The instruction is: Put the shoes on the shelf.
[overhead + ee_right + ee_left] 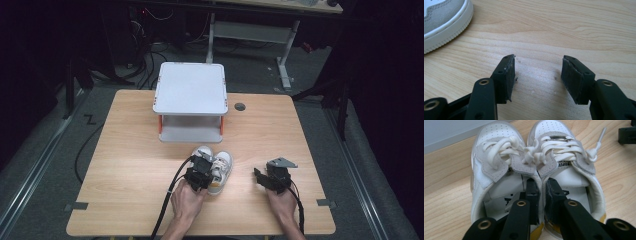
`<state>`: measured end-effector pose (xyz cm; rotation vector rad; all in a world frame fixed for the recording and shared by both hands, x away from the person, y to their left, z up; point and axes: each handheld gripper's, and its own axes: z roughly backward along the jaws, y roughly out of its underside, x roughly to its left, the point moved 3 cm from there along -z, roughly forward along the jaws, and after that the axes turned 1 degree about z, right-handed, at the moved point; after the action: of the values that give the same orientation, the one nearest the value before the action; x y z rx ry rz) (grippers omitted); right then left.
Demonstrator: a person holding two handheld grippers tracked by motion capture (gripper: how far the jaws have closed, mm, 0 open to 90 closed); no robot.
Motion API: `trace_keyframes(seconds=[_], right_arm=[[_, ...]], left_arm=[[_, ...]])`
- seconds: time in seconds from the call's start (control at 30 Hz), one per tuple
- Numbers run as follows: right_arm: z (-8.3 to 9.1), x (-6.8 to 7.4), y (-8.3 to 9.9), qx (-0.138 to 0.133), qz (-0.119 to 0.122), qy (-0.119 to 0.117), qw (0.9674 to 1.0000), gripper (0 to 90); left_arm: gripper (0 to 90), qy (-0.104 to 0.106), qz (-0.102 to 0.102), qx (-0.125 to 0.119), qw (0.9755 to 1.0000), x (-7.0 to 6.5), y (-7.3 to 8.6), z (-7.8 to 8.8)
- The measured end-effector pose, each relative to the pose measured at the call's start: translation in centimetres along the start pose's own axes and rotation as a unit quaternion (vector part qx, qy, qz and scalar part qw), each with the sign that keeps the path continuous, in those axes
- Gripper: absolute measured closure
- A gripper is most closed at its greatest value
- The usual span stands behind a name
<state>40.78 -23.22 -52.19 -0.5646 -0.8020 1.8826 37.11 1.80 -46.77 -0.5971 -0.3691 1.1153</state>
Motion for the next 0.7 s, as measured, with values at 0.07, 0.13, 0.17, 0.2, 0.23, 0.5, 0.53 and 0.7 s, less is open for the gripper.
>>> trace_keyframes(seconds=[0.07,0.13,0.17,0.2,0.23,0.5,0.53,0.7], right_arm=[[0.0,0.0,0.0,0.0,0.0,0.0,1.0,45.0],[0.0,0.0,0.0,0.0,0.0,-0.001,1.0,45.0],[0.0,0.0,0.0,0.0,-0.001,0.0,1.0,45.0],[0.0,0.0,0.0,0.0,0.0,0.0,1.0,45.0],[0.0,0.0,0.0,0.0,0.0,0.0,1.0,45.0],[0.0,0.0,0.0,0.0,0.0,0.0,1.0,45.0],[0.0,0.0,0.0,0.0,0.0,0.0,1.0,45.0],[0.0,0.0,0.0,0.0,0.0,0.0,1.0,44.9]], left_arm=[[82.5,0.003,-0.001,-0.001,1.0,0.2,0.1,0.2],[82.5,0.004,-0.002,-0.002,1.0,0.5,0.2,0.4],[82.6,0.004,-0.003,-0.003,1.0,0.6,0.2,0.5],[82.7,0.003,-0.005,-0.003,1.0,0.7,0.3,0.6],[82.8,0.002,-0.007,-0.003,1.0,1.1,0.3,0.7],[82.7,0.0,-0.001,-0.011,0.9999,2.4,-0.2,1.2],[82.8,-0.002,-0.002,-0.011,0.9999,2.6,-0.3,1.2],[82.8,-0.006,0.002,-0.015,0.9999,3.9,-0.9,1.4]])
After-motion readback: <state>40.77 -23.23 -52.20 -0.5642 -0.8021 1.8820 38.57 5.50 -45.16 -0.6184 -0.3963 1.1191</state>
